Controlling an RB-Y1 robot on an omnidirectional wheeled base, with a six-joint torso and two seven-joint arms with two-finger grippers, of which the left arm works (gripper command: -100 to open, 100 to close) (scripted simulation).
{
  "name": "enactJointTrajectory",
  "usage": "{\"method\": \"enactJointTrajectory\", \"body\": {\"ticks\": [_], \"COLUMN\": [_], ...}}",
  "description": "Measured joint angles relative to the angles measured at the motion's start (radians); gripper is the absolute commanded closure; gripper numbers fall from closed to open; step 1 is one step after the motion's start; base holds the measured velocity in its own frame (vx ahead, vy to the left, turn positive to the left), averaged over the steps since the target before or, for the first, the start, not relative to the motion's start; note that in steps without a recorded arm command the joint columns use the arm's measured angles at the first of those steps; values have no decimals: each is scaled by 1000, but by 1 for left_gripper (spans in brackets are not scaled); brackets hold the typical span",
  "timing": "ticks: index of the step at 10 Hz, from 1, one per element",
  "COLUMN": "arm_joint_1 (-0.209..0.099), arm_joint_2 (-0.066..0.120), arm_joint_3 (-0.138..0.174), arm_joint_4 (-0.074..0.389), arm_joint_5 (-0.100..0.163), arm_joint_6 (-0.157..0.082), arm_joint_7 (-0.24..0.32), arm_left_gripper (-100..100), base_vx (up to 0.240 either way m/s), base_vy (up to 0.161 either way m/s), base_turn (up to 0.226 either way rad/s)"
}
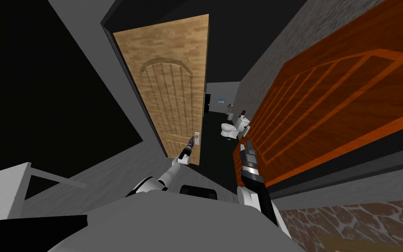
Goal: Push the door open
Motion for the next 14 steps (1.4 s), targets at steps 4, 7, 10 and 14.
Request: {"method": "enactJointTrajectory", "body": {"ticks": [4, 7, 10, 14], "arm_joint_1": [-5, -8, -4, 1], "arm_joint_2": [-11, -10, -11, -2], "arm_joint_3": [6, 7, 6, 19], "arm_joint_4": [15, 13, 17, 33], "arm_joint_5": [0, 0, 0, 4], "arm_joint_6": [-15, -17, -14, -15], "arm_joint_7": [1, 1, 0, 0], "arm_left_gripper": [-100, 100, 100, 100], "base_vx": [166, -22, -9, 139], "base_vy": [-30, 6, 1, -72], "base_turn": [-19, -3, 1, 40]}}
